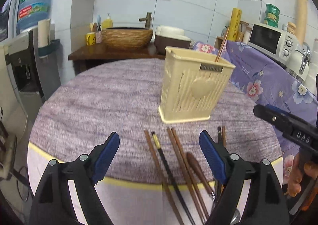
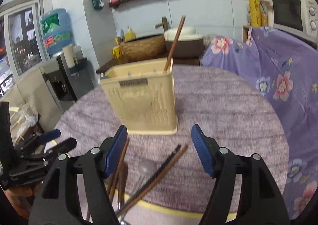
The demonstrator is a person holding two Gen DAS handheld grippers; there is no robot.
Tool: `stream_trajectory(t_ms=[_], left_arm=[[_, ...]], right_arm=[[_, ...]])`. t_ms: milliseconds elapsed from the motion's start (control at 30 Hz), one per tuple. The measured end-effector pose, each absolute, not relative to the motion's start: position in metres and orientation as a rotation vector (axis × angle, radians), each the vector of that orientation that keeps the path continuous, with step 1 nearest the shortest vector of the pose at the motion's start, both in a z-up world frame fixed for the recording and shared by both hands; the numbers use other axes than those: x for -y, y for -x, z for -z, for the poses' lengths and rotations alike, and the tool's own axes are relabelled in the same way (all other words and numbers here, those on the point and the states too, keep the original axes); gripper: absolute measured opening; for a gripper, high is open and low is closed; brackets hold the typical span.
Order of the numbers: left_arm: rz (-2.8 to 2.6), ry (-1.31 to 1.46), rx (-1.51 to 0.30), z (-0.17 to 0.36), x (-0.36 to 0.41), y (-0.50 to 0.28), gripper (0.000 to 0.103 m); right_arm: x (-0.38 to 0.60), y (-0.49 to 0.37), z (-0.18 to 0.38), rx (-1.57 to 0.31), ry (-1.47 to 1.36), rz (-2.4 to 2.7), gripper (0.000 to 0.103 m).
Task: Organize utensils
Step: 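Close the right tool on another brown chopstick while the left tool reaches the chopsticks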
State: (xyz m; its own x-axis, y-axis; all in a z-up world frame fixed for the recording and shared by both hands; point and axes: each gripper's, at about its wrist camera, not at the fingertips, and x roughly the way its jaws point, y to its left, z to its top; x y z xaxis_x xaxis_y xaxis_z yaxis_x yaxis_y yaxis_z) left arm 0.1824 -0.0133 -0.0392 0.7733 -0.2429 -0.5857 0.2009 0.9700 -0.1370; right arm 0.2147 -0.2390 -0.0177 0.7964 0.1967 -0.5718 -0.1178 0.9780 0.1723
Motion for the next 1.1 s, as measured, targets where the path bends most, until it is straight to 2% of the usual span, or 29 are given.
stream_trajectory(t_ms=[200, 500, 567, 633, 767, 1100], left_arm=[[0.204, 0.100, -0.721, 0.063, 0.000, -0.175, 0.075], [0.188, 0.095, -0.788, 0.083, -0.004, -0.173, 0.052], [0.196, 0.079, -0.800, 0.086, -0.001, -0.174, 0.046], [0.199, 0.068, -0.812, 0.089, 0.001, -0.175, 0.043], [0.197, 0.064, -0.820, 0.091, 0.002, -0.177, 0.042], [0.190, 0.027, -0.825, 0.093, 0.011, -0.180, 0.042]], right_arm=[[0.234, -0.205, 0.050, -0.721, -0.137, -0.150, 0.067], [0.227, -0.205, 0.079, -0.817, -0.126, -0.110, 0.067], [0.226, -0.208, 0.086, -0.839, -0.122, -0.099, 0.058], [0.227, -0.211, 0.091, -0.853, -0.132, -0.090, 0.054], [0.233, -0.219, 0.099, -0.881, -0.173, -0.082, 0.045], [0.243, -0.251, 0.106, -0.929, -0.267, -0.049, 0.034]])
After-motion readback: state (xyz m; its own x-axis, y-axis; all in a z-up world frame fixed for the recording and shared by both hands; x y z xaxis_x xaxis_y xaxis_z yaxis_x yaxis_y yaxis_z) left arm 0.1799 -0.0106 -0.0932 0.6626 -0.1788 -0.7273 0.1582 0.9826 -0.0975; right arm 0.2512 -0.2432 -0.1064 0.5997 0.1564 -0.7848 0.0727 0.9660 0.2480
